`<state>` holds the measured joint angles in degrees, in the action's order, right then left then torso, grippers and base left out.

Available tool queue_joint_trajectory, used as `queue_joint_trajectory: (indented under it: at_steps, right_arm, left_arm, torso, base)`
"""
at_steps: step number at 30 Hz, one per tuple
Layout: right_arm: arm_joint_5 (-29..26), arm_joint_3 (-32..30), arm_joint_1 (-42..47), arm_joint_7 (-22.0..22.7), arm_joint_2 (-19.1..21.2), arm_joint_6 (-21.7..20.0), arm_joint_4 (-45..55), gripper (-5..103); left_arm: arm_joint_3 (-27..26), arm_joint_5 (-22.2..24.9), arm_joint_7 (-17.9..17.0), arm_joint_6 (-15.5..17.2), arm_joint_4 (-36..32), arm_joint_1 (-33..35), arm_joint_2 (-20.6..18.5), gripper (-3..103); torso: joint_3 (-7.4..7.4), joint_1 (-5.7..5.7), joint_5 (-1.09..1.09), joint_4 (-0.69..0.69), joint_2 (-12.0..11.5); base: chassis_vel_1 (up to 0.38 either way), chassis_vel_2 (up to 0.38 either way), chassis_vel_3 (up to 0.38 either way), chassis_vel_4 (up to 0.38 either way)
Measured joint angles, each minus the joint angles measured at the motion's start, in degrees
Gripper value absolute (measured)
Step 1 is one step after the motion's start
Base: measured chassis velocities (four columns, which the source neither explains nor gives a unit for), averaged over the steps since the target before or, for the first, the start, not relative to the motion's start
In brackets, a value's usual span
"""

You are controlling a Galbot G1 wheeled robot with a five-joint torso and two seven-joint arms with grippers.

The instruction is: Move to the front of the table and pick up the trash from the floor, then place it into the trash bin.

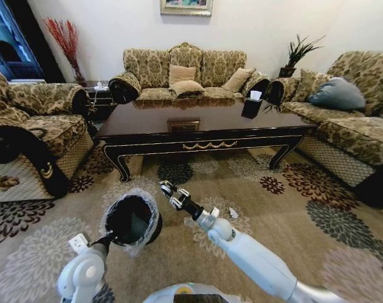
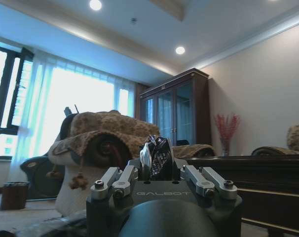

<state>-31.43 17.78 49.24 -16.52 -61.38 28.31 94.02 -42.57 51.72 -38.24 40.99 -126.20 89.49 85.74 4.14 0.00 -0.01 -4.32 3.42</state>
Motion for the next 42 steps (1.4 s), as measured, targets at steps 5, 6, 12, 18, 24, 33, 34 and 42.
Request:
queue_joint_trajectory:
  at_steps: [5, 6, 12, 18, 24, 33, 34, 42]
  right_arm:
    - [1.5, 3.3, -1.3, 0.0, -1.2, 0.6, -1.3, 31]
    - [1.5, 3.3, -1.3, 0.0, -1.2, 0.6, -1.3, 31]
    - [3.1, 6.8, -3.7, -0.1, -3.3, 1.7, -4.3, 31]
    - [4.6, 9.3, -4.1, 0.0, -4.3, 2.4, -6.6, 31]
    - [5.9, 10.2, -3.5, 0.5, -4.2, 3.0, -7.5, 30]
    - [6.8, 9.8, -2.6, 1.0, -3.1, 3.0, -7.1, 61]
    - [6.8, 9.8, -2.6, 1.0, -3.1, 3.0, -7.1, 61]
    - [6.9, 9.3, -2.3, 1.0, -2.8, 3.0, -6.5, 93]
  left_arm:
    - [1.5, -0.8, 0.8, -0.4, 1.8, -0.9, 2.1, 0]
    - [1.5, -0.8, 0.8, -0.4, 1.8, -0.9, 2.1, 0]
    - [2.3, -1.3, 1.4, -0.8, 2.8, -1.5, 3.7, 0]
    - [2.2, -0.2, 1.5, -0.9, 1.3, -1.8, 4.1, 0]
    - [1.7, -0.1, 1.5, -0.9, 0.9, -1.7, 3.9, 0]
    - [1.6, -0.2, 1.5, -0.9, 0.9, -1.5, 4.0, 0]
    - [1.6, -0.2, 1.5, -0.9, 0.9, -1.5, 4.0, 0]
    - [1.1, -0.2, 1.6, -0.9, 0.9, -1.4, 3.5, 0]
  torso:
    - [0.00, 0.00, 0.01, 0.00, 0.0]
    - [0.00, 0.00, 0.01, 0.00, 0.0]
    - [0.00, 0.00, 0.00, 0.01, 0.0]
    - [0.00, 0.00, 0.01, 0.00, 0.0]
    - [0.00, 0.00, 0.00, 0.00, 0.0]
    - [0.00, 0.00, 0.00, 0.00, 0.0]
    - [0.00, 0.00, 0.00, 0.00, 0.0]
    - [0.00, 0.00, 0.00, 0.01, 0.0]
  base:
    - [0.000, 0.000, 0.000, 0.000]
    - [0.000, 0.000, 0.000, 0.000]
    - [0.000, 0.000, 0.000, 0.000]
    - [0.000, 0.000, 0.000, 0.000]
    - [0.000, 0.000, 0.000, 0.000]
    - [0.000, 0.000, 0.000, 0.000]
    - [0.000, 0.000, 0.000, 0.000]
    - [0.000, 0.000, 0.000, 0.000]
